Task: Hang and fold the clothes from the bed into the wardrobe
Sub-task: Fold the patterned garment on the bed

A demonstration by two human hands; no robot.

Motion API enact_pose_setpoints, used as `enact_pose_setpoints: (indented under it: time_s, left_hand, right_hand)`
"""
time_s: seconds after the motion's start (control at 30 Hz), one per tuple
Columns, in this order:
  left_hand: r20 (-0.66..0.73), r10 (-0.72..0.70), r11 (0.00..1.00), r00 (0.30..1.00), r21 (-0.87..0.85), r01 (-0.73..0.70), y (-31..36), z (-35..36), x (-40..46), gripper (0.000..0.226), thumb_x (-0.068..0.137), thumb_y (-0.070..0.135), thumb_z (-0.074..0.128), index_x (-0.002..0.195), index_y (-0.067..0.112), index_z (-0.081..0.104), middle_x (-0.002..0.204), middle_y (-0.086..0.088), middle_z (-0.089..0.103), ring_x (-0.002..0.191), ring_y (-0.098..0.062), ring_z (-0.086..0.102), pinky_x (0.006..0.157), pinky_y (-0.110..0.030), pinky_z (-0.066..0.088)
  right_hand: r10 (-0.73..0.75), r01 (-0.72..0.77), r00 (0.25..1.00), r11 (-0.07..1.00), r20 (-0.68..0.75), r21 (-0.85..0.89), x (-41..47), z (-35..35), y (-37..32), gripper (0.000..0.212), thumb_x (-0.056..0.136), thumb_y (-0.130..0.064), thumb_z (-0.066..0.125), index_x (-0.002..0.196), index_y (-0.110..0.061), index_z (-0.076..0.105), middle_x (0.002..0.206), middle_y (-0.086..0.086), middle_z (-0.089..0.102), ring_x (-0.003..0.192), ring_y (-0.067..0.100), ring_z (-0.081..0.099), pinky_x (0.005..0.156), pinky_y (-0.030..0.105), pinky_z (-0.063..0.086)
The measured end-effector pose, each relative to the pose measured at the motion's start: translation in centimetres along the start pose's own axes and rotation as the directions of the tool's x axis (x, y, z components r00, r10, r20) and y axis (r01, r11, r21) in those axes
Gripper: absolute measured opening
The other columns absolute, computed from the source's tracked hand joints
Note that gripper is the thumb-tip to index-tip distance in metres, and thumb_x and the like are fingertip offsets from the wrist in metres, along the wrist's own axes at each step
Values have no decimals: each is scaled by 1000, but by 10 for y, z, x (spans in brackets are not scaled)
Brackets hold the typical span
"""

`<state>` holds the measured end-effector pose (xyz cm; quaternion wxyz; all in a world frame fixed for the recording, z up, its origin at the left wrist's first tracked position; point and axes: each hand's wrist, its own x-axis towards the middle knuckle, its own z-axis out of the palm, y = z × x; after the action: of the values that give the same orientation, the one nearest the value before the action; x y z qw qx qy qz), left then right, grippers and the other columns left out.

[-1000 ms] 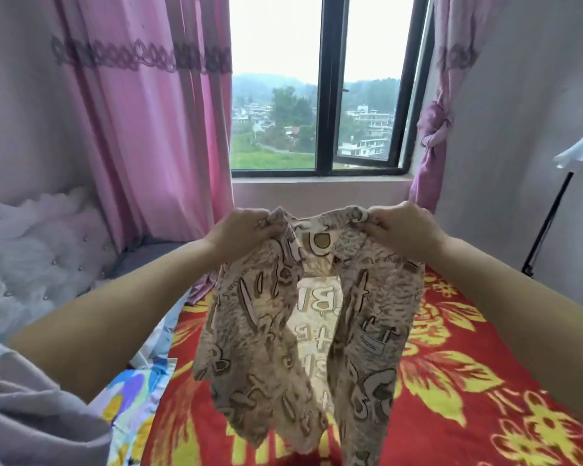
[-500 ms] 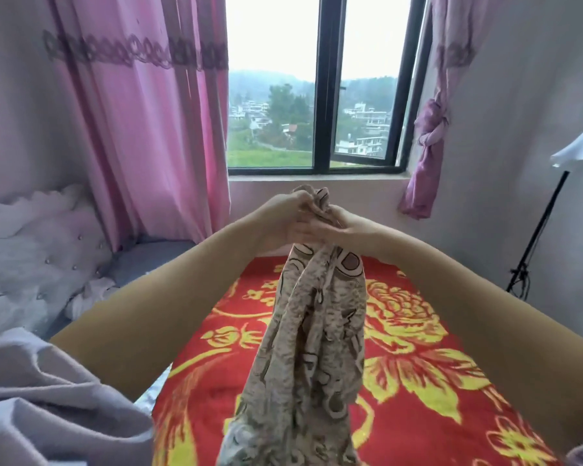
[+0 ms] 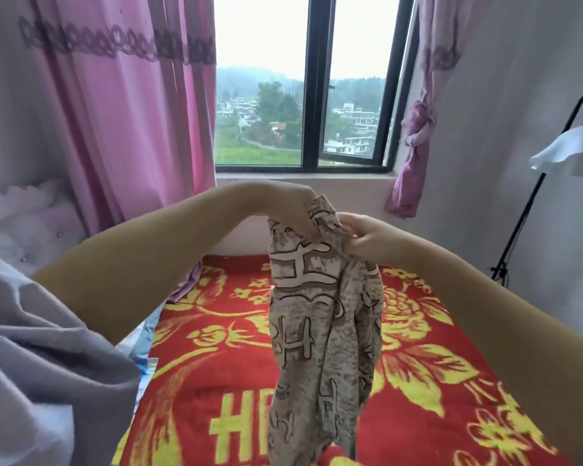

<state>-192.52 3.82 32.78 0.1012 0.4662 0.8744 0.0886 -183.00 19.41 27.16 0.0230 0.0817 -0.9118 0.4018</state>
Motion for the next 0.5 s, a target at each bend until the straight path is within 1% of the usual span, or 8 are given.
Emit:
enact_pose_setpoints:
  time_s: [0.07, 0.13, 0.17, 0.23, 0.3, 0.37, 0.43, 0.5]
  left_hand:
    - [-14, -13, 993, 1000, 119, 15, 5, -4, 7, 19, 80, 25, 71, 94, 13, 69, 91, -1, 71, 78, -18, 69, 78, -34, 58]
    - [-28, 9, 986, 1000, 165, -4, 13, -10, 11, 24, 81, 25, 70, 98, 8, 70, 91, -4, 71, 82, -22, 69, 81, -39, 58]
    - [-41, 18, 984, 999, 175, -11, 17, -13, 11, 24, 81, 23, 69, 99, 8, 70, 91, -4, 71, 83, -22, 68, 82, -39, 57]
    - [-63, 29, 985, 998, 171, -18, 25, -19, 11, 24, 81, 20, 69, 101, 8, 70, 95, -6, 71, 86, -23, 68, 83, -38, 57]
    - [-69, 18, 986, 997, 169, -6, 28, -23, 12, 25, 81, 19, 69, 104, 7, 69, 98, -7, 71, 89, -24, 68, 84, -38, 56]
    - [-76, 4, 986, 997, 167, 9, 27, -27, 12, 26, 81, 18, 70, 105, 7, 69, 96, -5, 70, 85, -21, 66, 84, -36, 56]
    - [-84, -14, 991, 996, 135, 25, 26, -30, 14, 25, 81, 16, 70, 104, 7, 70, 88, 0, 67, 75, -15, 64, 81, -34, 57]
    - [-103, -24, 992, 994, 117, 36, 27, -33, 17, 24, 81, 14, 71, 103, 6, 69, 87, 0, 66, 74, -16, 63, 81, -34, 57]
  right_hand:
    - [100, -101, 995, 973, -15, -206, 1, 3, 12, 29, 86, -7, 53, 111, -18, 62, 106, 1, 67, 102, 19, 62, 91, 38, 52]
    - [217, -222, 975, 931, -52, -289, 1, 8, 29, 22, 83, -9, 55, 102, -13, 65, 100, 4, 70, 97, 23, 65, 88, 39, 55]
    - [250, -262, 965, 925, -77, -274, 1, 10, 38, 23, 81, -6, 53, 99, -9, 67, 98, 6, 72, 96, 25, 66, 87, 40, 55]
    - [267, -275, 961, 952, -74, -133, -3, 11, 54, 27, 79, -3, 49, 99, -5, 67, 101, 9, 72, 101, 26, 67, 90, 41, 54]
    - [235, -235, 972, 967, 13, 93, -10, 10, 62, 38, 78, -15, 54, 114, -5, 62, 115, 9, 67, 111, 23, 62, 96, 35, 50]
    - [208, -234, 970, 941, 125, 243, -16, 9, 66, 61, 75, -31, 62, 131, -11, 48, 128, 6, 58, 119, 18, 55, 99, 29, 45]
    - [224, -268, 951, 940, 214, 208, -20, 16, 71, 73, 81, -41, 68, 141, -19, 33, 135, 0, 51, 121, 13, 52, 95, 21, 43]
    - [285, -302, 937, 952, 202, 54, -17, 36, 79, 80, 81, -45, 71, 144, -26, 25, 136, -5, 47, 122, 12, 50, 97, 23, 43]
